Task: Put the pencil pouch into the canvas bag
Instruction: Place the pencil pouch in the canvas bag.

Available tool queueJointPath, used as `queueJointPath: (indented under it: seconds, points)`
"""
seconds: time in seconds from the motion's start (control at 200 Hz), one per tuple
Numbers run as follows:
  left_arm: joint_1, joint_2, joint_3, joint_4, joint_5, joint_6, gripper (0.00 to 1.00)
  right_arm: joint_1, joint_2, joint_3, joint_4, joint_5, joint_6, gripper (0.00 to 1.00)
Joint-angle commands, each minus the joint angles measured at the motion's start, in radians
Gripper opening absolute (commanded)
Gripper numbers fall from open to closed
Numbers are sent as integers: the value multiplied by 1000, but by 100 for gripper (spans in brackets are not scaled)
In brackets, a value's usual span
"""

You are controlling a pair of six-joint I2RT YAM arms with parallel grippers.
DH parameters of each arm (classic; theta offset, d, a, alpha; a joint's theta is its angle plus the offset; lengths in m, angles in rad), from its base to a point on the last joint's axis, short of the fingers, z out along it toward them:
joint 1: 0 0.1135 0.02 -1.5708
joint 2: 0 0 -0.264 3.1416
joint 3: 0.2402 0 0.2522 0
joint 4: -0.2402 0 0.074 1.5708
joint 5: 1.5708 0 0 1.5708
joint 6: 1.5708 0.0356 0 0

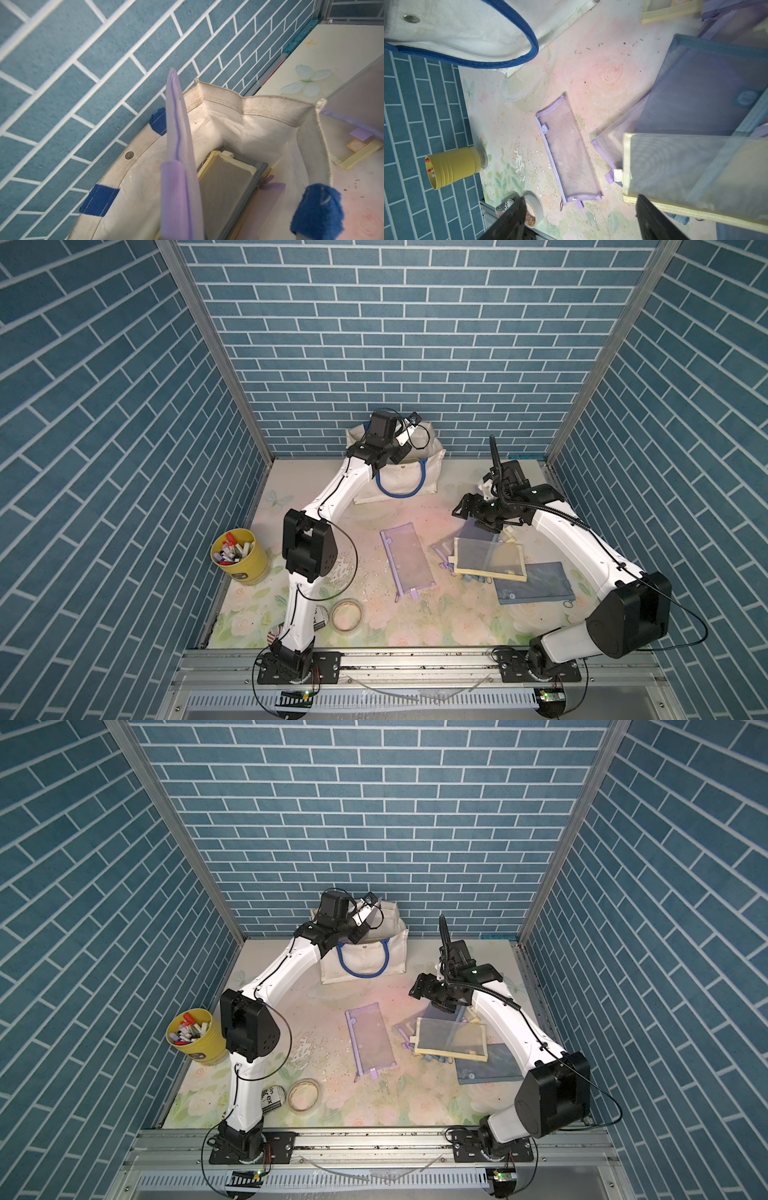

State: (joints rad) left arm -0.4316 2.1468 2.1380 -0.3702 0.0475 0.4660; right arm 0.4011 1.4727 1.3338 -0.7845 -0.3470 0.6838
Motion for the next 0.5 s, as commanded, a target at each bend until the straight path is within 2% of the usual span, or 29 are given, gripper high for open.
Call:
queueJointPath:
  seconds: [0.0, 0.115, 0.29, 0.39, 0.495]
  points:
    - [30, -69, -8, -11, 23, -42, 0, -4, -19, -26, -8, 8, 10, 82]
    - [27, -64, 52, -76, -55, 42, 0, -5, -15, -25, -4, 2, 10, 82]
    - [-4, -29, 72, -66, -286, 240, 0, -6, -31, -41, -10, -1, 10, 82]
    - [-15, 22, 105, -85, -318, 305, 0, -13, -54, -53, -30, 7, 0, 82]
    - [-18, 58, 108, -78, -342, 297, 0, -26, -77, -59, -53, 13, -9, 82]
